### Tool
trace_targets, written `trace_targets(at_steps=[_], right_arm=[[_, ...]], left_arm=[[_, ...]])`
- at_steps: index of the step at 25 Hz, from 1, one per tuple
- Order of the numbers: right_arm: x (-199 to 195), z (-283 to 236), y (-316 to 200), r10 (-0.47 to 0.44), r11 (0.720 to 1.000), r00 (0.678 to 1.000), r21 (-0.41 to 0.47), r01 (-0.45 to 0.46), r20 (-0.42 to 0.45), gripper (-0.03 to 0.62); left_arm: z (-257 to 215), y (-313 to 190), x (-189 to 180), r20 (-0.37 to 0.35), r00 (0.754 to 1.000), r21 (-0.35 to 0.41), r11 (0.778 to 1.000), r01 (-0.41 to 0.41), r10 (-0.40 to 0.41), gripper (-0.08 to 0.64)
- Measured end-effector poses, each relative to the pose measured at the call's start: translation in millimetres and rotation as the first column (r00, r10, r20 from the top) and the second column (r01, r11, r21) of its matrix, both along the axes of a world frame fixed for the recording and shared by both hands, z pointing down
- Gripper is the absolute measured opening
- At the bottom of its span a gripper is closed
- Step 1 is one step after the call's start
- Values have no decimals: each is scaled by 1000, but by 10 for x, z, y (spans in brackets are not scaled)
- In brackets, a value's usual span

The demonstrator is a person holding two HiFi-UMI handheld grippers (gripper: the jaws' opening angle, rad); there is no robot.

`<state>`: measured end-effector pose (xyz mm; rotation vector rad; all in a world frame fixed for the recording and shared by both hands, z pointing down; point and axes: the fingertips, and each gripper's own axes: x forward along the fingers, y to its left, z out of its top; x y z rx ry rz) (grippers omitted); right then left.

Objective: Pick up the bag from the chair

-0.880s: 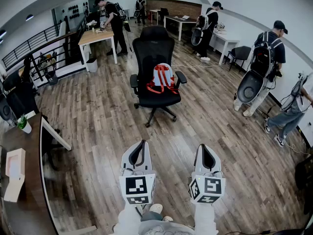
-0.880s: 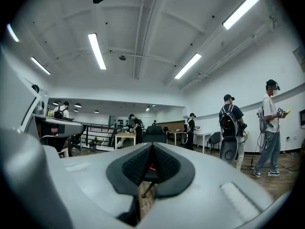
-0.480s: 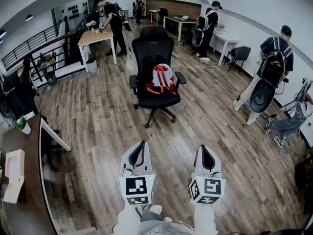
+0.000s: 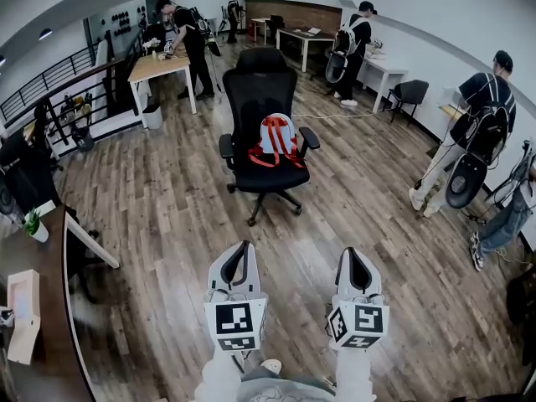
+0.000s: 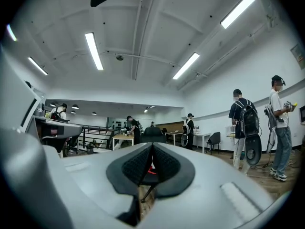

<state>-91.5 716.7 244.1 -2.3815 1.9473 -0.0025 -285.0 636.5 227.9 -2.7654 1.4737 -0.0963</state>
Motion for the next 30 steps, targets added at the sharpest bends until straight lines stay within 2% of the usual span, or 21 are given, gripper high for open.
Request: trace_targets(at_steps=[13,20,30], right_arm=[[209,309,-761,-25,998,1000,-49,26,18,11],[768,273,-1681,-64,997,997,-29,65,39,11],[1538,-60,-3067,-148,989,989,24,148,10,11]], left_arm=[[312,-719,280,27,1000,-48,999,1,0,5],[290,-1538,718,27,998,-40,998,51,-50,5],[-33,-2786,1545,8,995,19,995,96,-96,5]])
